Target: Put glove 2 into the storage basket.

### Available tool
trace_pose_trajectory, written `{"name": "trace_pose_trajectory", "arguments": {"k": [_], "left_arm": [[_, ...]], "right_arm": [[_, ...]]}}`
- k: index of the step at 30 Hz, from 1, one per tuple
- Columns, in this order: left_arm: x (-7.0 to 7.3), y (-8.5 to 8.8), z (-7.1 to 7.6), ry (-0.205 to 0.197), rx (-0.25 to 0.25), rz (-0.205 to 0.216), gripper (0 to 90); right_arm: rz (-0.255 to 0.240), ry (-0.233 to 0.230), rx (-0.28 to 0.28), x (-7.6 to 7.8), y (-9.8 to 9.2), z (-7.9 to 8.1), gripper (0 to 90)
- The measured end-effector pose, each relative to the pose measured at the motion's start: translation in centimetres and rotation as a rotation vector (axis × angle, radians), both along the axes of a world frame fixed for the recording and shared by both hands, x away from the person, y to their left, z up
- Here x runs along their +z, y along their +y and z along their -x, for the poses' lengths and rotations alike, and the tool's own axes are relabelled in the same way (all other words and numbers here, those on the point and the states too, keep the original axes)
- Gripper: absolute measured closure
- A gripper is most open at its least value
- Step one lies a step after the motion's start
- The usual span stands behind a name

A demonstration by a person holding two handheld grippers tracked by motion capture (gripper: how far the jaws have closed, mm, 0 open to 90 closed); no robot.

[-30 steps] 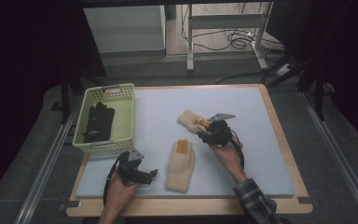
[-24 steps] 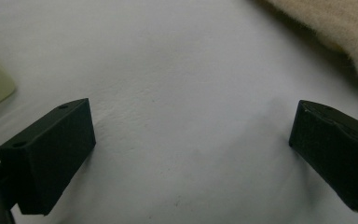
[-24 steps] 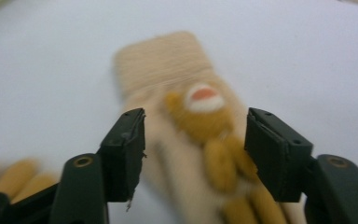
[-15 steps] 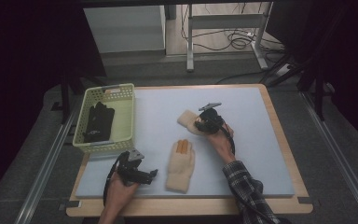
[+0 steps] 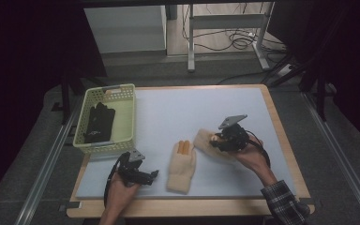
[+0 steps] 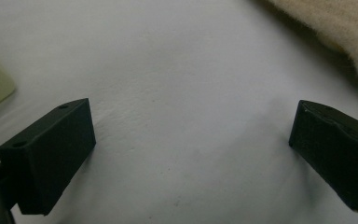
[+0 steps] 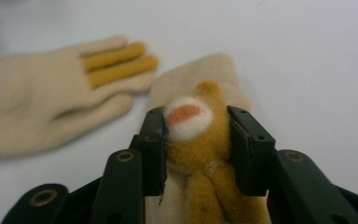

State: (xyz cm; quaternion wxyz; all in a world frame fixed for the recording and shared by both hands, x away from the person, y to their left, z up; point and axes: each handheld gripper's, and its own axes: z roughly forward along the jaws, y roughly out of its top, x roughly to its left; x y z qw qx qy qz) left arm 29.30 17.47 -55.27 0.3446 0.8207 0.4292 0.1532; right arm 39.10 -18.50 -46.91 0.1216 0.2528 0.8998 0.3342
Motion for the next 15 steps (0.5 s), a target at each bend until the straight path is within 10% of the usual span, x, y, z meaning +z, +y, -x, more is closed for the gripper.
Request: {"name": "trace_pose_trajectory", "arguments": {"k": [5, 11, 15], "left_arm": [[0.0, 0.0, 0.0, 0.0, -0.001, -0.002, 0.7], [0.0, 0.0, 0.0, 0.0, -0.002, -0.003, 0.7], [0.0, 0.0, 0.0, -0.001, 0.002, 0.001, 0.7]], "right_arm": [[-0.03, -0.026, -0.08, -1.1, -1.8, 1.2, 36.7], [-0.106, 0.012, -0.197, -1.7, -5.9, 5.6, 72.5], [-0.178, 0.071, -0.19, -3.3, -6.5, 7.9, 77.6]]}}
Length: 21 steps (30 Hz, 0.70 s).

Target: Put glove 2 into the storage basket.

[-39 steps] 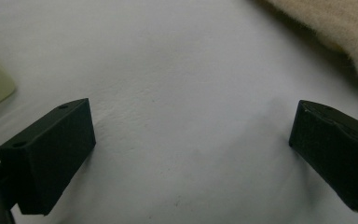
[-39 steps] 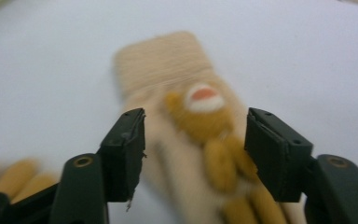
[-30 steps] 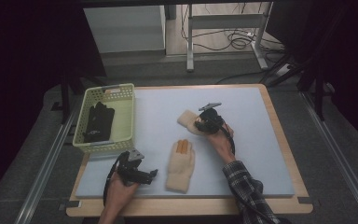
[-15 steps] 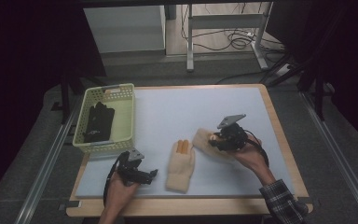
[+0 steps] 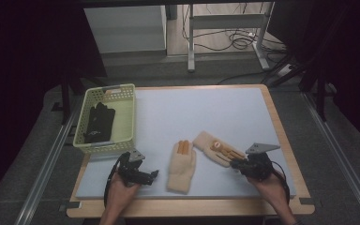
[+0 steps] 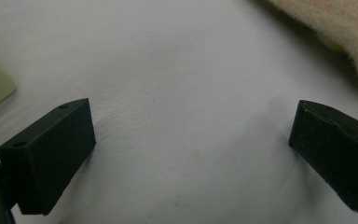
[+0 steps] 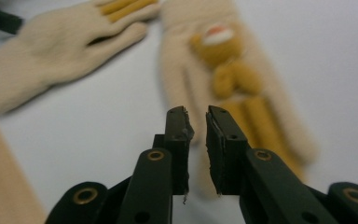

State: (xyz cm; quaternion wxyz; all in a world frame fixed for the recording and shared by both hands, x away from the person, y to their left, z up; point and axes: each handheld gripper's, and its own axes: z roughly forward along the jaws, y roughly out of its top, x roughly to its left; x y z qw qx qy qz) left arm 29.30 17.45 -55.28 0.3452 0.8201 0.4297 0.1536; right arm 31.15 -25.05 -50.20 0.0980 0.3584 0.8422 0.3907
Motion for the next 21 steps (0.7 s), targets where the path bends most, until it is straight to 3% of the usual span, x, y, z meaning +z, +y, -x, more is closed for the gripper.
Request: {"name": "trace_pose_trajectory", "arguments": {"k": [3, 5, 10, 16, 21], "left_arm": [[0.0, 0.0, 0.0, -0.001, 0.001, 0.0, 0.7], [0.0, 0.0, 0.0, -0.001, 0.001, 0.001, 0.7], [0.0, 0.0, 0.0, -0.001, 0.001, 0.001, 0.7], [0.0, 0.0, 0.0, 0.0, 0.001, 0.001, 0.7], [0.0, 0.0, 0.0, -0.001, 0.0, 0.0, 0.7]], "right_arm": [[-0.012, 0.011, 0.025, -1.4, 1.2, 0.5, 77.4], [0.023, -0.001, 0.035, -2.2, 2.2, 0.4, 75.3], [0.083, -0.055, -0.025, -2.3, 1.4, -1.2, 75.5], [0.109, -0.074, -0.133, -2.1, -1.3, -5.1, 73.6], [0.124, -0.092, -0.218, -2.1, -2.1, -9.4, 66.9]]}}
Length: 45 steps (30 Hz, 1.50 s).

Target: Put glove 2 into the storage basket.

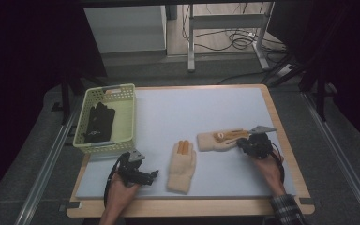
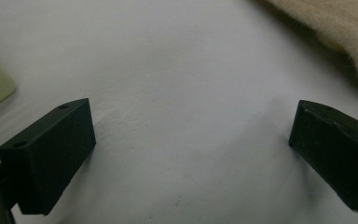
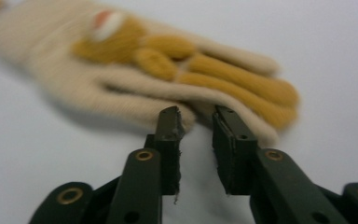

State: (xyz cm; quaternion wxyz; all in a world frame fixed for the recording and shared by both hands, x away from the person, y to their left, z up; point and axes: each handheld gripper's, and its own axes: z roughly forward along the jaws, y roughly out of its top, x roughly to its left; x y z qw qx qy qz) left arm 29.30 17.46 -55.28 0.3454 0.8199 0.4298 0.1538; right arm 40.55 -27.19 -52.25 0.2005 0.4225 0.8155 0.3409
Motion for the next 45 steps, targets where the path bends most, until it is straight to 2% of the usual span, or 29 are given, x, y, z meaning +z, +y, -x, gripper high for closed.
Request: {"name": "trace_pose_trajectory", "arguments": {"k": [2, 3, 4, 5, 6, 9, 12, 14, 17, 19, 20, 21, 23, 25, 28, 29, 30, 31, 32, 34, 35, 36, 37, 38, 40, 41, 43, 45], "left_arm": [[0.0, 0.0, 0.0, 0.0, 0.0, 0.001, 0.7], [0.0, 0.0, 0.0, 0.001, 0.0, 0.001, 0.7], [0.0, 0.0, 0.0, 0.001, 0.0, 0.001, 0.7], [0.0, 0.0, 0.0, 0.001, 0.0, 0.001, 0.7], [0.0, 0.0, 0.0, 0.002, 0.0, 0.001, 0.7], [0.0, 0.0, 0.0, 0.001, 0.0, 0.0, 0.7], [0.0, 0.0, 0.0, 0.001, 0.0, 0.001, 0.7], [0.0, 0.0, 0.0, 0.001, 0.001, 0.001, 0.7], [0.0, 0.0, 0.0, 0.0, 0.001, 0.001, 0.7], [0.0, 0.0, 0.0, 0.0, 0.0, 0.001, 0.7], [0.0, 0.0, 0.0, 0.0, 0.0, 0.001, 0.8], [0.0, 0.0, 0.0, 0.0, 0.0, 0.001, 0.7], [0.0, 0.0, 0.0, 0.001, 0.0, 0.001, 0.7], [0.0, 0.0, 0.0, 0.001, 0.0, 0.001, 0.7], [0.0, 0.0, 0.0, 0.001, 0.0, 0.001, 0.7], [0.0, 0.0, 0.0, 0.001, 0.001, 0.001, 0.7], [0.0, 0.0, 0.0, 0.001, 0.001, 0.001, 0.7], [0.0, 0.0, 0.0, 0.001, 0.0, 0.001, 0.7], [0.0, 0.0, 0.0, 0.001, 0.001, 0.001, 0.7], [0.0, 0.0, 0.0, 0.0, 0.001, 0.0, 0.7], [0.0, 0.0, 0.0, 0.001, 0.001, 0.001, 0.7], [0.0, 0.0, 0.0, 0.001, 0.0, 0.001, 0.7], [0.0, 0.0, 0.0, 0.001, 0.0, 0.001, 0.7], [0.0, 0.0, 0.0, 0.001, 0.0, 0.001, 0.7], [0.0, 0.0, 0.0, 0.001, 0.0, 0.001, 0.7], [0.0, 0.0, 0.0, 0.001, 0.0, 0.001, 0.7], [0.0, 0.0, 0.0, 0.001, 0.0, 0.0, 0.7], [0.0, 0.0, 0.0, 0.001, 0.0, 0.001, 0.7]], "right_arm": [[0.02, 0.006, -0.041, 0.3, 0.0, -1.4, 66.5], [0.043, 0.011, -0.067, 0.6, 0.1, -1.6, 66.5], [0.043, 0.011, -0.067, 0.6, 0.1, -1.6, 66.5], [-0.002, -0.005, -0.069, 1.7, 0.5, -0.9, 66.5], [-0.026, -0.007, -0.055, 2.0, 0.8, -0.6, 65.8], [-0.049, 0.002, -0.01, 2.6, 2.8, 0.3, 55.9], [-0.067, 0.032, -0.003, 2.4, 5.1, 0.0, 45.5], [-0.08, 0.044, -0.03, 1.8, 6.7, -0.8, 38.2], [-0.035, 0.036, -0.044, 1.0, 8.2, -1.7, 36.8], [0.052, -0.007, -0.046, 0.5, 8.9, -2.0, 51.2], [0.073, -0.027, -0.026, 0.6, 8.9, -1.9, 56.7], [0.066, -0.028, -0.011, 0.7, 8.8, -1.9, 60.2], [0.074, -0.02, 0.071, 1.4, 8.2, -1.6, 63.8], [0.057, -0.017, 0.166, 2.4, 7.4, -0.9, 64.6], [0.052, 0.024, 0.322, 4.1, 6.4, 0.5, 64.5], [0.041, 0.051, 0.38, 4.5, 6.1, 1.0, 63.6], [0.025, 0.105, 0.443, 4.5, 6.0, 1.4, 60.9], [0.026, 0.123, 0.46, 4.4, 6.0, 1.7, 58.0], [0.03, 0.118, 0.463, 4.2, 6.0, 2.2, 52.3], [0.0, 0.093, 0.428, 4.0, 5.3, 2.8, 39.1], [-0.027, 0.078, 0.37, 4.0, 4.3, 3.0, 38.9], [-0.032, 0.063, 0.298, 4.0, 3.3, 3.2, 39.6], [-0.04, 0.058, 0.249, 3.9, 2.6, 3.5, 43.4], [-0.054, 0.051, 0.194, 3.6, 1.5, 3.7, 52.9], [-0.052, 0.063, 0.077, 2.6, -0.1, 4.2, 67.2], [-0.049, 0.078, 0.065, 1.9, -0.5, 4.3, 70.5], [-0.031, 0.088, 0.051, 0.6, -0.4, 4.2, 71.1], [-0.05, 0.045, 0.052, 0.1, 0.2, 3.8, 71.0]]}}
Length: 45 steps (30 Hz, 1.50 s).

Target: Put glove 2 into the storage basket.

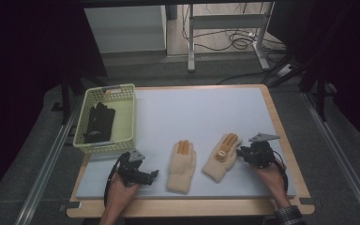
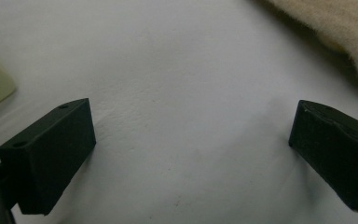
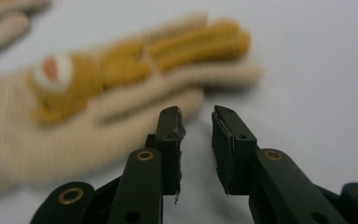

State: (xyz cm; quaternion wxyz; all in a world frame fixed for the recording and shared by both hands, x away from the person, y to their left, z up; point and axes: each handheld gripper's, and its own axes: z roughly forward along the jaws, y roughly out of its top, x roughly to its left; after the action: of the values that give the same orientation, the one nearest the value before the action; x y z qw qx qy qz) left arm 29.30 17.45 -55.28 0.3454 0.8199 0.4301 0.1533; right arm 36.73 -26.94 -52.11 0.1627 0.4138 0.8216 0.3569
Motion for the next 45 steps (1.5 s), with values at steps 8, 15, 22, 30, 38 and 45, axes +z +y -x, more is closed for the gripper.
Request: {"name": "trace_pose_trajectory", "arguments": {"k": [8, 15, 22, 30, 38, 45], "left_arm": [[0.0, 0.0, 0.0, -0.002, 0.001, 0.0, 0.8], [0.0, 0.0, 0.0, 0.001, -0.003, -0.005, 0.7], [0.0, 0.0, 0.0, -0.001, 0.0, 0.0, 0.8], [0.0, 0.0, 0.0, 0.0, -0.003, -0.005, 0.8], [0.0, 0.0, 0.0, -0.001, 0.0, -0.002, 0.8], [0.0, 0.0, 0.0, -0.002, 0.003, 0.003, 0.8]], "right_arm": [[0.057, -0.054, 0.082, 0.3, 4.9, -3.2, 63.2], [-0.008, -0.039, 0.151, 2.3, 4.3, -0.8, 52.6], [0.028, -0.041, 0.302, 0.8, 7.7, 1.0, 42.2], [0.05, -0.087, 0.282, 0.1, 7.6, 1.1, 63.6], [-0.061, -0.09, 0.308, 3.8, 7.2, 2.9, 63.6], [-0.134, -0.086, 0.388, 6.9, 9.7, 4.7, 63.5]]}}
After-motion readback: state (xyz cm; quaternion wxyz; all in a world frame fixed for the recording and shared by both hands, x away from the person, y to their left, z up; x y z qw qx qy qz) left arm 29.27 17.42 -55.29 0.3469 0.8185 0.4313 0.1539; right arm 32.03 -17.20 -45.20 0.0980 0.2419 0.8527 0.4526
